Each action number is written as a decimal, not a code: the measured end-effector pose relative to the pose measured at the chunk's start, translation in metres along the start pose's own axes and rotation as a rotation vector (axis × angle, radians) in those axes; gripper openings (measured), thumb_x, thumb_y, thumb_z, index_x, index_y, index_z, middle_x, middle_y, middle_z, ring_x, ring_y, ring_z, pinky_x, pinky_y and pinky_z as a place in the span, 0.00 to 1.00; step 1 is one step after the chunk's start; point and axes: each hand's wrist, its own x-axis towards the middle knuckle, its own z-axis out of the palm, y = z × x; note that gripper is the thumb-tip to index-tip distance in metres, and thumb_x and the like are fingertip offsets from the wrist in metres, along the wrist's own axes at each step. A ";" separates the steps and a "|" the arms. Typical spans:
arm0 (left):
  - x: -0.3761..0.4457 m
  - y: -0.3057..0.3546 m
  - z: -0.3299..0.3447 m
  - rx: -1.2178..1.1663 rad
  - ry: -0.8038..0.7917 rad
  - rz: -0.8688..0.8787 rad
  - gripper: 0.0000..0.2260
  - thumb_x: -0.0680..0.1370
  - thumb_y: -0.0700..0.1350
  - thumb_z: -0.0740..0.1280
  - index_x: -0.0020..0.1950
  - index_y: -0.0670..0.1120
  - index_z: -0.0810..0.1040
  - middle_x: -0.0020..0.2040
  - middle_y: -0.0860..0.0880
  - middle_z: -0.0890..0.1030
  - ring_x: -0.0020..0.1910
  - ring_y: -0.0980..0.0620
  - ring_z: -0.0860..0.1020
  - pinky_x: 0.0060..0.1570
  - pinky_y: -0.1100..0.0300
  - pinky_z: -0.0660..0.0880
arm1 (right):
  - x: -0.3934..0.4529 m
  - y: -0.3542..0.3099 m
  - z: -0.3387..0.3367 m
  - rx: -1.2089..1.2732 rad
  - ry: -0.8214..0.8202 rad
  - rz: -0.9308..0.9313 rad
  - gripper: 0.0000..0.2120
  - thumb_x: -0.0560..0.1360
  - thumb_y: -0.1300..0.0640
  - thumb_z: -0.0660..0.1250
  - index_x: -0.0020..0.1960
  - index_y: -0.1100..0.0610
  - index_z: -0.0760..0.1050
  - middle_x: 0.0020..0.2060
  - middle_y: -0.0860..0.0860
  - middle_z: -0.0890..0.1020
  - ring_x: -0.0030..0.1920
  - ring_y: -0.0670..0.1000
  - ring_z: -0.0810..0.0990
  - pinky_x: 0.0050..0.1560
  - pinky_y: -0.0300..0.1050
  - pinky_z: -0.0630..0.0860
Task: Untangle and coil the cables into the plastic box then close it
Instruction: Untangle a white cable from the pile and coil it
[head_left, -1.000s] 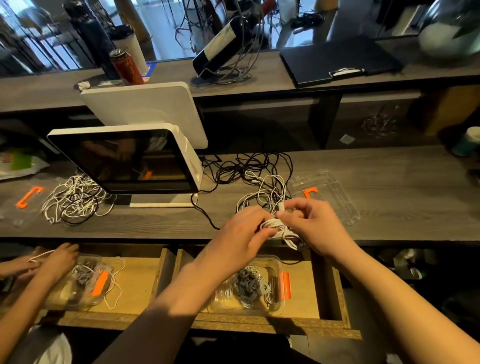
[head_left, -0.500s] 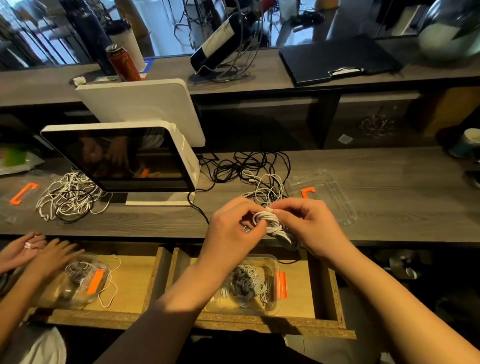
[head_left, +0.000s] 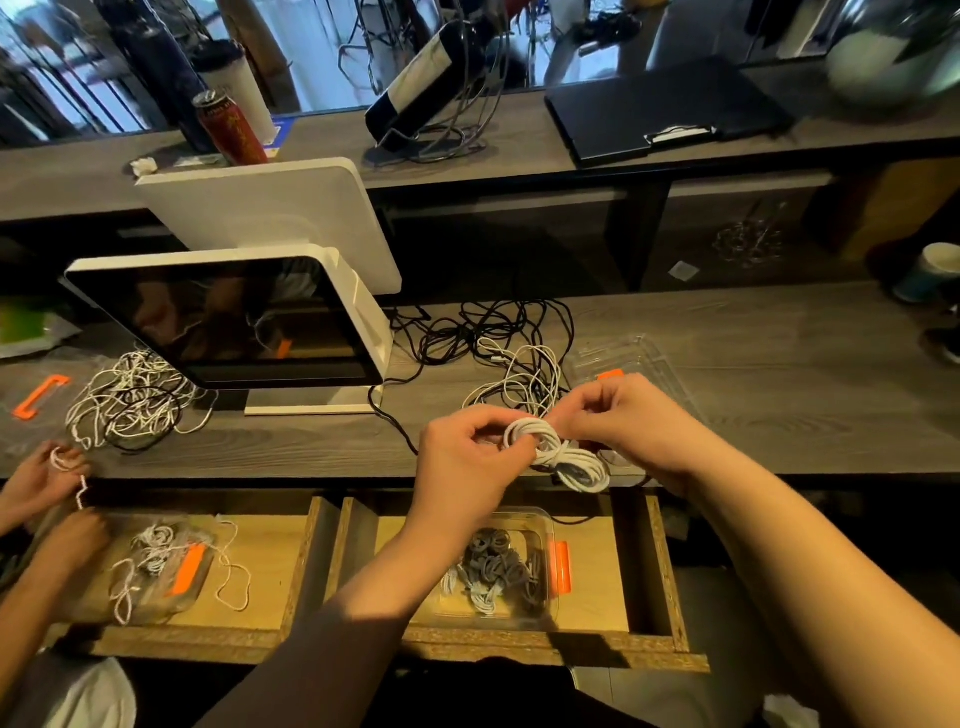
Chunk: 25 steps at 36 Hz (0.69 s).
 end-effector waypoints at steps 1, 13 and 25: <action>0.001 0.001 0.001 -0.020 0.018 -0.031 0.09 0.72 0.36 0.76 0.48 0.48 0.86 0.40 0.53 0.86 0.39 0.56 0.84 0.40 0.62 0.81 | 0.000 0.001 0.004 0.027 0.083 -0.016 0.06 0.76 0.57 0.70 0.48 0.59 0.83 0.41 0.51 0.86 0.41 0.47 0.83 0.46 0.43 0.79; 0.007 0.006 0.008 -0.197 0.124 -0.312 0.07 0.73 0.38 0.75 0.50 0.45 0.86 0.40 0.51 0.87 0.39 0.56 0.84 0.38 0.66 0.79 | -0.006 0.019 0.031 0.104 0.304 -0.050 0.10 0.72 0.55 0.76 0.53 0.54 0.82 0.44 0.53 0.85 0.42 0.52 0.83 0.39 0.38 0.79; 0.013 0.004 -0.002 -0.669 -0.235 -0.564 0.18 0.69 0.42 0.73 0.58 0.37 0.81 0.51 0.43 0.86 0.49 0.52 0.83 0.49 0.62 0.78 | -0.013 0.017 0.010 0.425 0.097 0.050 0.16 0.68 0.54 0.75 0.54 0.58 0.83 0.50 0.66 0.82 0.44 0.53 0.79 0.46 0.43 0.75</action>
